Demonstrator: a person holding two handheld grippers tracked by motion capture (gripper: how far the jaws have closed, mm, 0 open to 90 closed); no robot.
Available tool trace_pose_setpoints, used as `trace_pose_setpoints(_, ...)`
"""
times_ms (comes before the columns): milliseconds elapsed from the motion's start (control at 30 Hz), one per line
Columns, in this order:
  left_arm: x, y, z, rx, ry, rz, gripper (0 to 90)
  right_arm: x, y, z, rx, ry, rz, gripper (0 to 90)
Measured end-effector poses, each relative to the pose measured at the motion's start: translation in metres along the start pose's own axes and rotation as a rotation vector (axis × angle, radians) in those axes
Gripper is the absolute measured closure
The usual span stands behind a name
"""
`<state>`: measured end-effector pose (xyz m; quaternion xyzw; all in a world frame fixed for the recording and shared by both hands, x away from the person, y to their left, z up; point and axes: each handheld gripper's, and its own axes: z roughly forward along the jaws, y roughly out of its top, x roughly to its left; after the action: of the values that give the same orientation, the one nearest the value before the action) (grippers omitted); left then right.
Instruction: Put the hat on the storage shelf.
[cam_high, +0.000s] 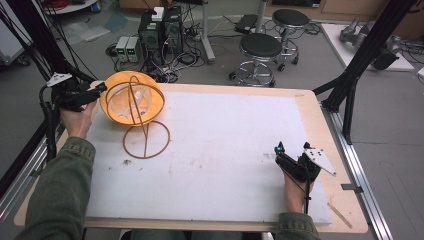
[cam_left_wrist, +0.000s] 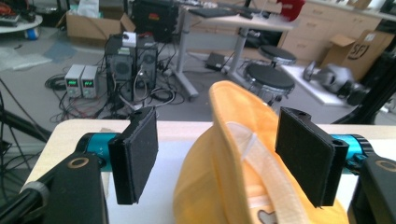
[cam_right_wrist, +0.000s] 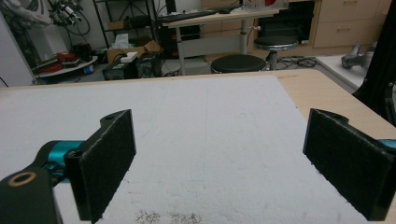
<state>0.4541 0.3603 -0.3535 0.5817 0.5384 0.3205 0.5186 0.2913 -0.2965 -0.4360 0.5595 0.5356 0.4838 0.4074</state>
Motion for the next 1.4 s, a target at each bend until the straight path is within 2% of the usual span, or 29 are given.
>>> trace_pose_setpoints(200,0.004,-0.001,0.012,-0.013,0.009,-0.001,31.4,0.0,-0.001,0.001,0.008,0.003,0.001,8.3)
trace_pose_setpoints(367,0.008,-0.008,0.02,0.025,0.01,-0.022,31.6,0.0,-0.001,0.003,0.009,0.008,-0.013,8.3)
trace_pose_setpoints(467,0.005,-0.01,0.023,0.032,-0.004,-0.017,31.9,0.001,-0.001,0.003,0.009,0.008,-0.017,8.3)
trace_pose_setpoints(600,0.001,-0.017,0.031,0.094,-0.012,-0.004,33.3,0.001,-0.001,0.003,0.01,0.008,-0.019,8.3)
trace_pose_setpoints(667,-0.001,-0.018,0.031,0.099,-0.014,-0.01,35.5,0.001,-0.001,0.002,0.012,0.008,-0.013,8.3)
trace_pose_setpoints(733,-0.003,-0.016,0.03,0.095,0.01,-0.015,45.0,0.001,-0.001,0.002,0.015,0.011,-0.018,8.3)
trace_pose_setpoints(800,-0.004,-0.014,0.029,0.079,-0.01,-0.024,48.3,0.001,-0.001,0.003,0.02,0.01,-0.022,8.3)
trace_pose_setpoints(867,-0.005,-0.013,0.027,0.075,-0.009,-0.009,57.0,0.001,-0.002,0.004,0.028,0.014,-0.026,8.3)
trace_pose_setpoints(933,-0.004,-0.012,0.026,0.079,-0.01,-0.011,71.7,0.002,-0.002,0.004,0.033,0.015,-0.031,8.3)
trace_pose_setpoints(1000,-0.004,-0.012,0.026,0.092,0.0,-0.029,83.1,0.003,-0.003,0.004,0.034,0.015,-0.034,8.3)
trace_pose_setpoints(1067,-0.003,-0.012,0.025,0.092,-0.007,-0.044,86.3,0.003,-0.002,0.004,0.033,0.014,-0.034,8.3)
trace_pose_setpoints(1233,-0.009,-0.01,0.023,0.074,-0.017,-0.01,86.8,0.002,-0.002,0.004,0.027,0.01,-0.036,8.3)
trace_pose_setpoints(1400,-0.012,-0.006,0.019,0.049,-0.013,-0.018,86.8,0.003,-0.002,0.003,0.024,0.012,-0.034,8.3)
